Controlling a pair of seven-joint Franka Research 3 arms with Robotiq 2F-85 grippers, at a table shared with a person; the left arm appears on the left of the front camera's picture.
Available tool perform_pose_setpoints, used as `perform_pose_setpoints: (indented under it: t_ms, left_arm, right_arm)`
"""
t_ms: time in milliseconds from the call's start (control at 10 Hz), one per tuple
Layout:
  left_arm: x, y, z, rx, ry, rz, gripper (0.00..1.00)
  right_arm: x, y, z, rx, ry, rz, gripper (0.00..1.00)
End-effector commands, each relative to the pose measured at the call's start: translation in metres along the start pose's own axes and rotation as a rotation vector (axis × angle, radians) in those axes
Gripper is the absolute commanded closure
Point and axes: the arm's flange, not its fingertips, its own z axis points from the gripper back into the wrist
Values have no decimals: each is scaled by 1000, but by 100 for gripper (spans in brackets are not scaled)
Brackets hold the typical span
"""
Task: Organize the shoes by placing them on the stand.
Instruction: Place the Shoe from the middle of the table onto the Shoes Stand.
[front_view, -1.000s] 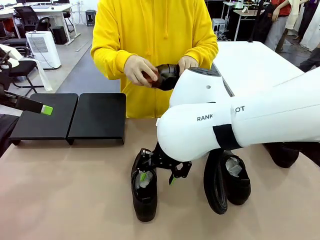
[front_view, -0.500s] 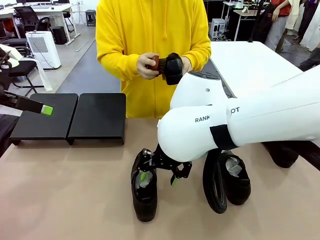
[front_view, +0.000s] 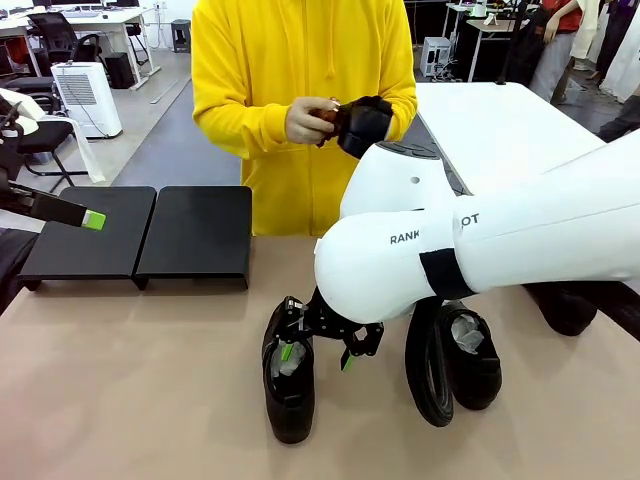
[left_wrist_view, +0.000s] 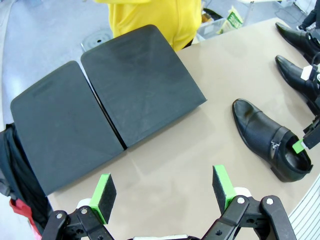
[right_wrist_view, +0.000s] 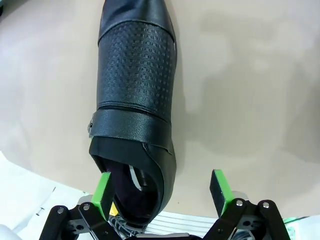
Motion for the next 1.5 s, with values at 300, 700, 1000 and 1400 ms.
perform_pose_setpoints:
  t_ms: [300, 700, 1000, 1400]
  left_arm:
    - [-1, 3, 1, -17, -8, -7, 0]
    - [-1, -55, -16, 42, 75, -2, 0]
    - [9, -136, -49, 32, 315, 120, 0]
    - [0, -118, -58, 57, 275, 76, 0]
  right_arm:
    - [-27, -71, 83, -93, -160, -16, 0]
    - [-27, -159, 143, -39, -298, -336, 0]
    - [-26, -134, 131, -49, -245, -170, 0]
    - [-30, -190, 164, -129, -319, -318, 0]
